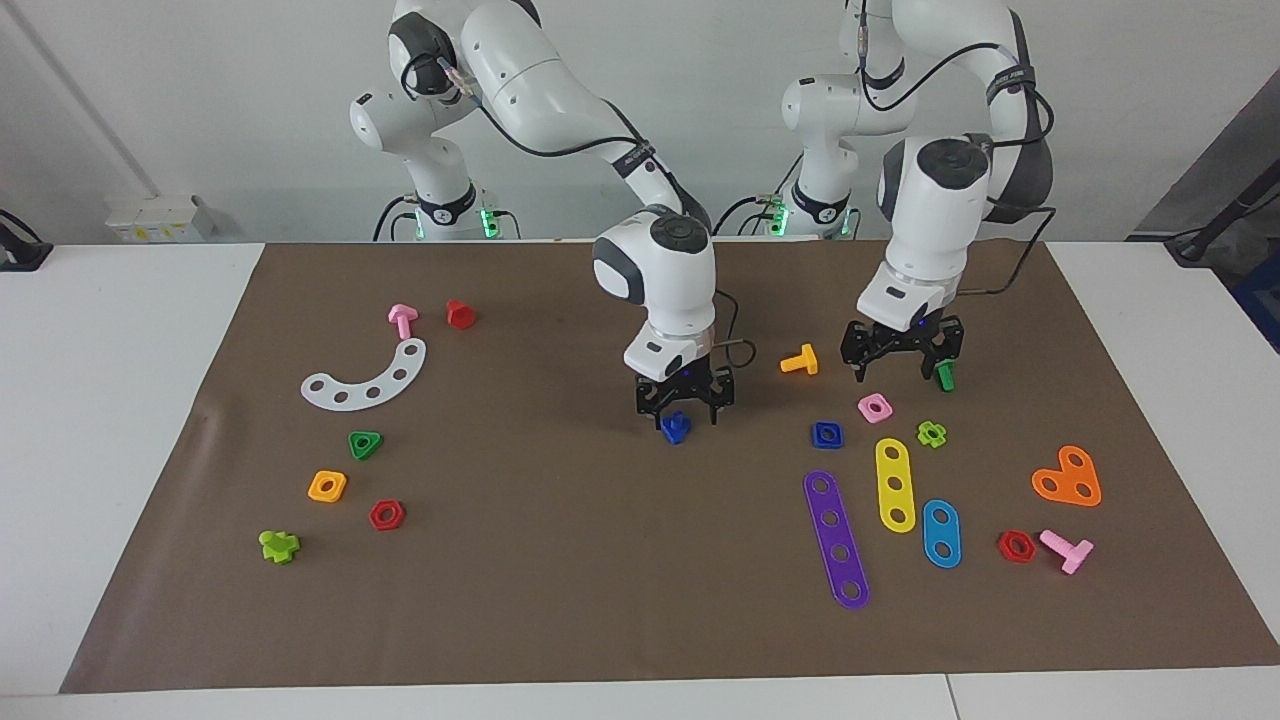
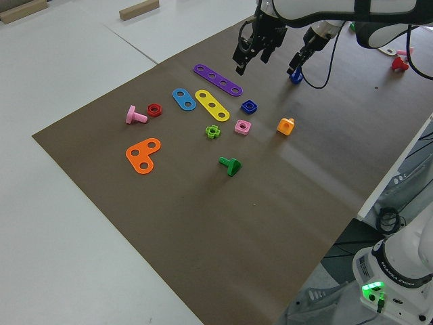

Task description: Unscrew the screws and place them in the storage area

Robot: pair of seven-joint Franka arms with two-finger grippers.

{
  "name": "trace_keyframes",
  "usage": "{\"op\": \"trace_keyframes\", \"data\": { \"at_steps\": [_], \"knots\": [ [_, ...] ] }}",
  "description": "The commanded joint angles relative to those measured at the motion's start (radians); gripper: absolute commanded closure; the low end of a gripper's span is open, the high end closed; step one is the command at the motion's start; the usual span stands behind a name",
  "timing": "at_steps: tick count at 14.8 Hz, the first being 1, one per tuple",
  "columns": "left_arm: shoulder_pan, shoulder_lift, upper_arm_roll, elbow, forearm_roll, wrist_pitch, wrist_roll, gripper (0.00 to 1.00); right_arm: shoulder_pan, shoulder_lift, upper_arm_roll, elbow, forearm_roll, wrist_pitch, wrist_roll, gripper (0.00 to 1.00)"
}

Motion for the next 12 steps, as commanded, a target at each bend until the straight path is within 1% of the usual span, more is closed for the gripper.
{"op": "trace_keyframes", "data": {
  "at_steps": [1,2,4,6,7,9,12],
  "knots": [
    [-0.016,0.011,0.043,0.179,-0.044,-0.183,0.102,0.0,-0.005,0.004,0.001,-0.013,-0.013,-0.006,-0.025,0.31],
    [-0.017,0.013,0.065,0.223,-0.057,-0.214,0.116,0.0,-0.004,0.004,0.001,-0.02,-0.013,-0.008,-0.026,0.34],
    [-0.016,0.017,0.07,0.297,-0.058,-0.28,0.119,0.0,-0.004,0.002,0.001,-0.024,-0.013,-0.008,-0.025,0.38],
    [-0.014,0.046,0.07,0.381,-0.049,-0.349,0.117,0.0,-0.004,0.002,0.001,-0.023,-0.013,-0.008,-0.025,0.39],
    [-0.01,0.057,0.067,0.408,-0.049,-0.372,0.117,0.0,-0.004,0.002,0.001,-0.024,-0.013,-0.008,-0.025,0.42],
    [-0.01,0.059,0.066,0.414,-0.049,-0.42,0.117,0.0,-0.004,0.001,0.001,-0.023,-0.013,-0.021,-0.025,0.42],
    [-0.002,0.06,0.051,0.414,-0.048,-0.429,0.114,0.0,-0.002,-0.001,0.001,-0.023,-0.013,-0.034,-0.025,0.42]
  ]
}}
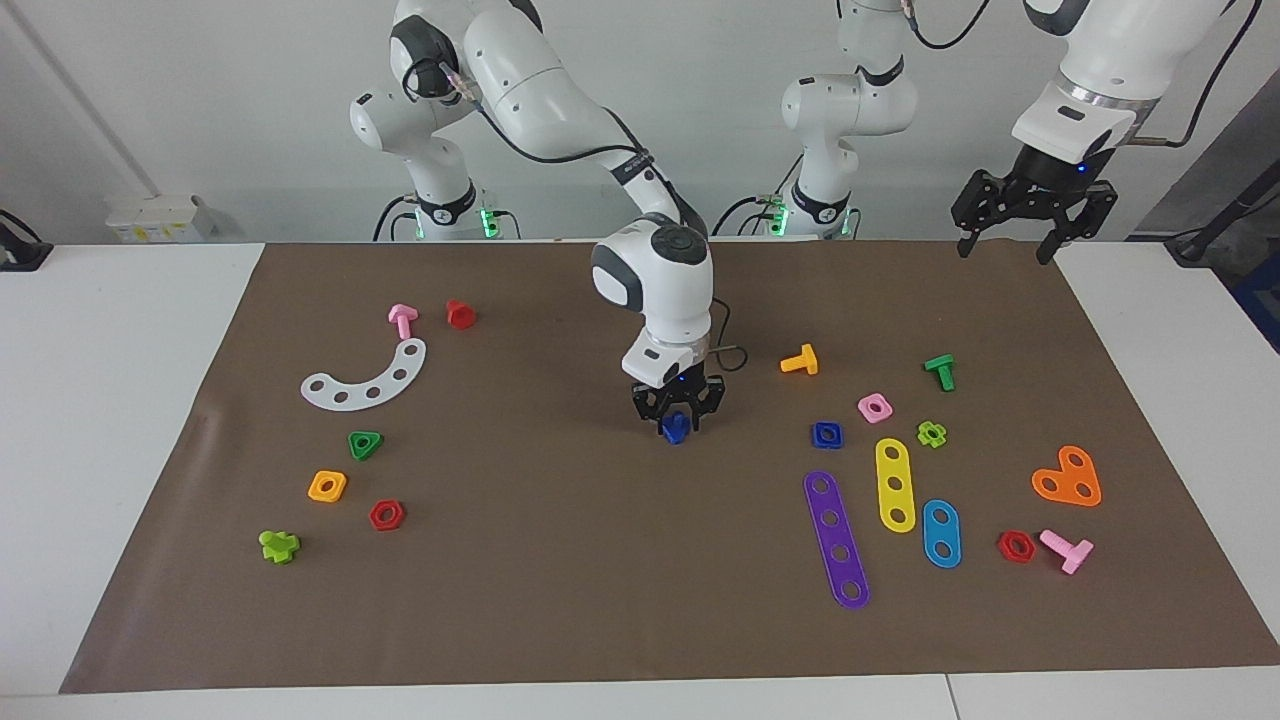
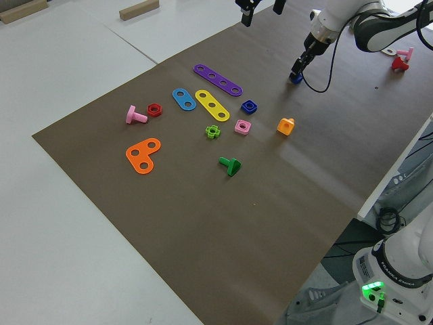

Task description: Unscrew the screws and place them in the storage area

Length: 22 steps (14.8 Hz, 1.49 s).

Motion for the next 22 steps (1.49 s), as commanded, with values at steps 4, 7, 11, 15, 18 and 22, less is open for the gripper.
{"op": "trace_keyframes", "data": {
  "at_steps": [4,7,11,15,18,22],
  "knots": [
    [0.006,0.034,-0.004,0.042,-0.015,-0.075,0.009,0.0,-0.002,-0.008,0.002,0.001,-0.012,-0.035,-0.015,0.42],
    [0.029,0.036,-0.03,0.043,-0.015,-0.068,0.009,0.0,-0.001,-0.01,0.002,0.003,-0.012,-0.035,-0.015,0.46],
    [0.041,0.026,-0.053,0.04,-0.009,-0.059,0.003,0.0,-0.001,-0.01,0.002,0.006,-0.012,-0.035,-0.015,0.57],
    [0.038,0.016,-0.047,0.02,-0.009,-0.059,0.006,0.0,-0.001,-0.01,0.002,0.006,-0.012,-0.035,-0.015,0.64],
    [0.038,-0.003,-0.045,-0.013,-0.01,-0.063,0.005,0.0,-0.001,-0.01,0.002,0.006,-0.012,-0.035,-0.015,0.71],
    [0.038,-0.012,-0.045,-0.024,-0.009,-0.066,0.005,0.0,-0.001,-0.01,0.002,0.006,-0.012,-0.036,-0.015,1.0]
  ]
}}
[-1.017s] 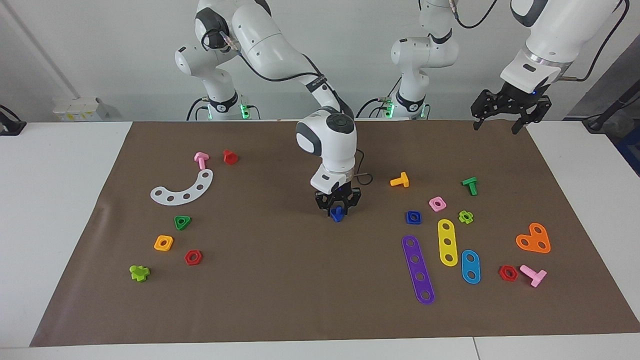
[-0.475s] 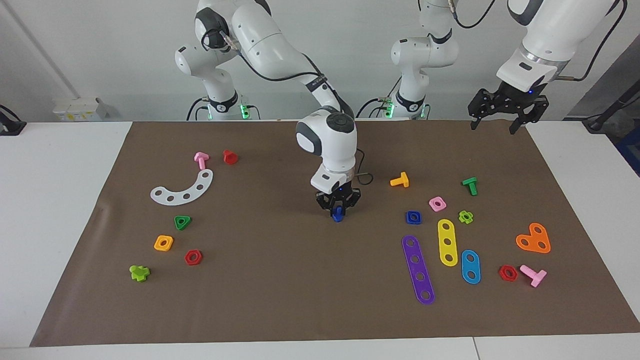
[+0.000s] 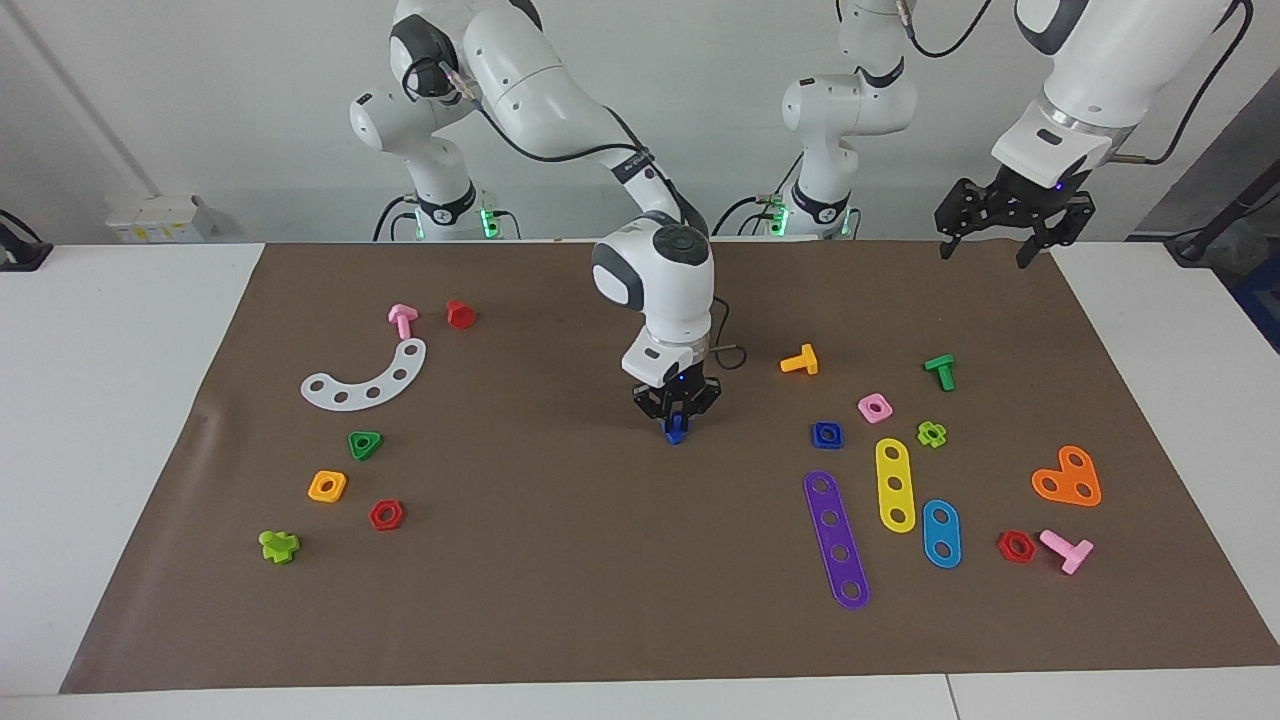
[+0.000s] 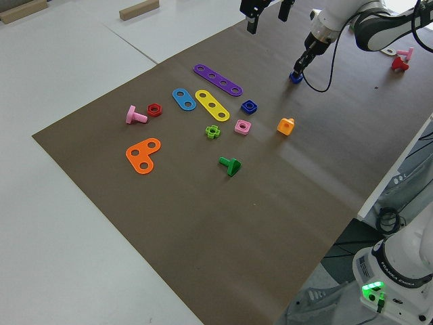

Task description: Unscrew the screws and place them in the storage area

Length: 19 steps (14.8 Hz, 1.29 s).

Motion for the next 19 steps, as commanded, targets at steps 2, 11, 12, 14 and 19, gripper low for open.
{"op": "trace_keyframes", "data": {
  "at_steps": [2,11,12,14,19],
  "knots": [
    [0.012,-0.028,-0.004,-0.028,-0.01,-0.01,0.005,0.0,0.0,-0.01,0.002,0.005,-0.013,-0.036,-0.016,1.0],
    [0.016,-0.028,-0.004,-0.028,-0.01,-0.008,0.005,0.0,-0.305,-0.303,0.0,-0.089,0.008,-0.222,-0.321,1.0],
    [0.018,-0.028,-0.004,-0.028,-0.01,-0.008,0.005,0.0,-0.354,-0.326,0.0,-0.122,0.008,-0.222,-0.381,1.0],
    [0.018,-0.028,-0.004,-0.028,-0.01,-0.008,0.005,0.0,-0.44,-0.348,0.0,-0.168,0.01,-0.221,-0.494,1.0],
    [0.018,-0.028,-0.004,-0.028,-0.01,-0.008,0.005,0.0,-0.595,-0.386,0.0,-0.355,0.086,-0.075,-0.715,1.0]
  ]
}}
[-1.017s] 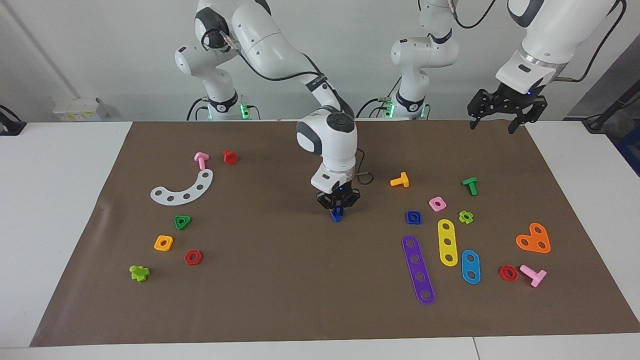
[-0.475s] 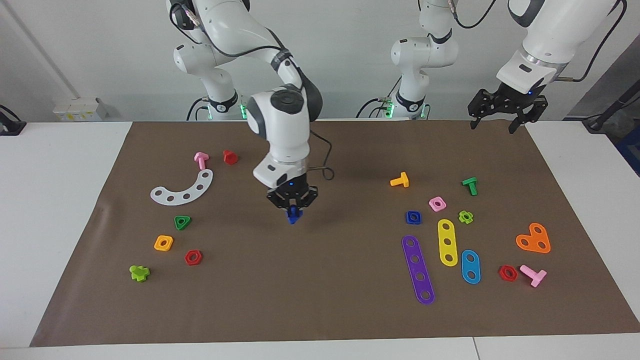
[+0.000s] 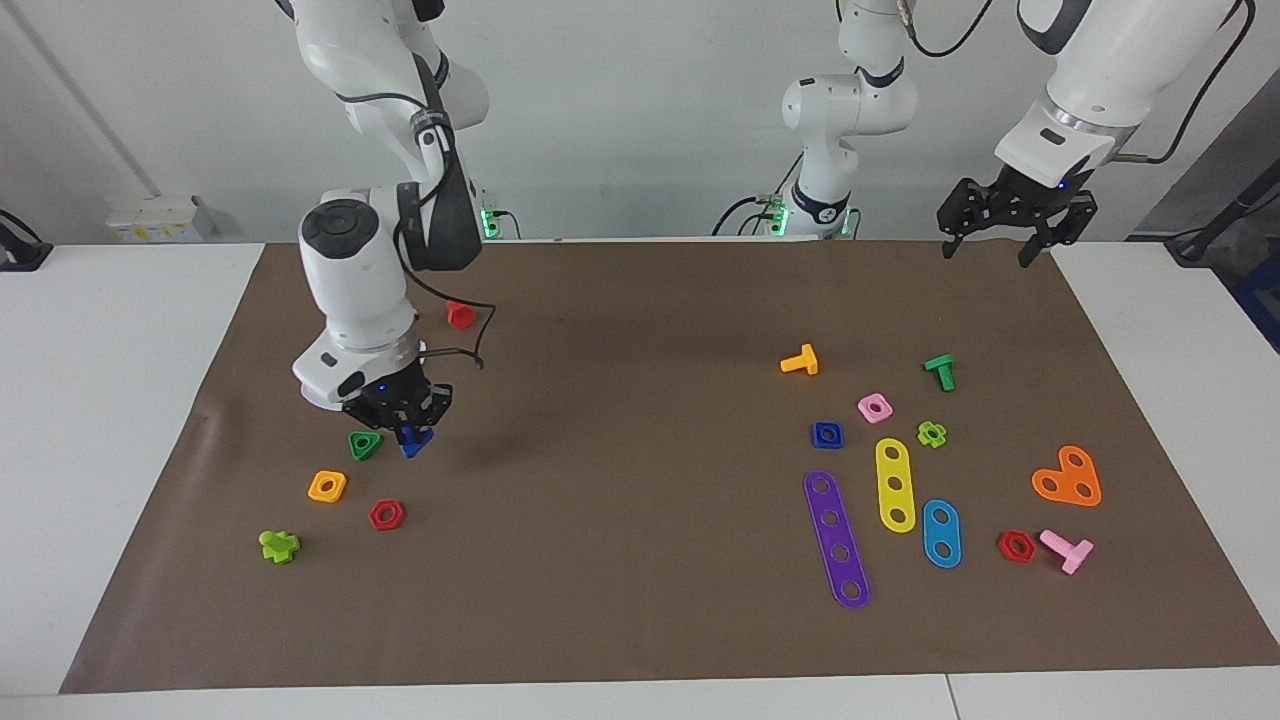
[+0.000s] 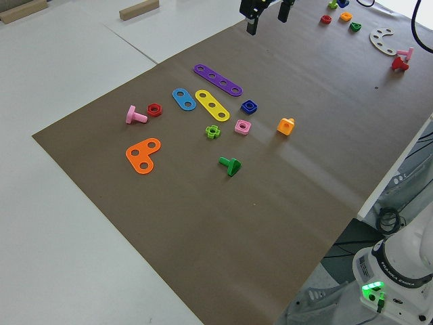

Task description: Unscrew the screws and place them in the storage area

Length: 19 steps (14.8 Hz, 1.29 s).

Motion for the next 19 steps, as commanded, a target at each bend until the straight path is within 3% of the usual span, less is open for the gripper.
{"op": "trace_keyframes", "data": {
  "at_steps": [1,6,9,10,11,14,19],
  "knots": [
    [0.015,-0.027,-0.006,-0.028,-0.01,-0.007,0.005,0.0,-0.056,-0.051,0.017,-0.165,0.054,0.134,-0.08,1.0],
    [0.015,-0.027,-0.006,-0.028,-0.008,-0.007,0.005,0.0,-0.064,-0.051,0.017,-0.292,0.057,0.279,-0.08,1.0],
    [0.015,-0.027,-0.006,-0.028,-0.01,-0.008,0.005,0.0,-0.07,-0.04,0.017,-0.314,0.057,0.307,-0.088,1.0],
    [0.015,-0.027,-0.006,-0.028,-0.008,-0.007,0.005,0.0,-0.072,-0.04,0.017,-0.314,0.057,0.307,-0.085,0.58],
    [0.015,-0.027,-0.006,-0.028,-0.01,-0.007,0.006,0.0,-0.072,-0.039,0.017,-0.313,0.057,0.307,-0.08,0.01],
    [0.015,-0.027,-0.006,-0.028,-0.01,-0.007,0.005,0.0,-0.069,-0.052,0.017,-0.264,0.057,0.282,-0.065,0.0],
    [0.015,-0.027,-0.006,-0.028,-0.01,-0.007,0.005,0.0,-0.075,-0.065,0.004,-0.003,0.048,0.008,0.028,0.0]
  ]
}}
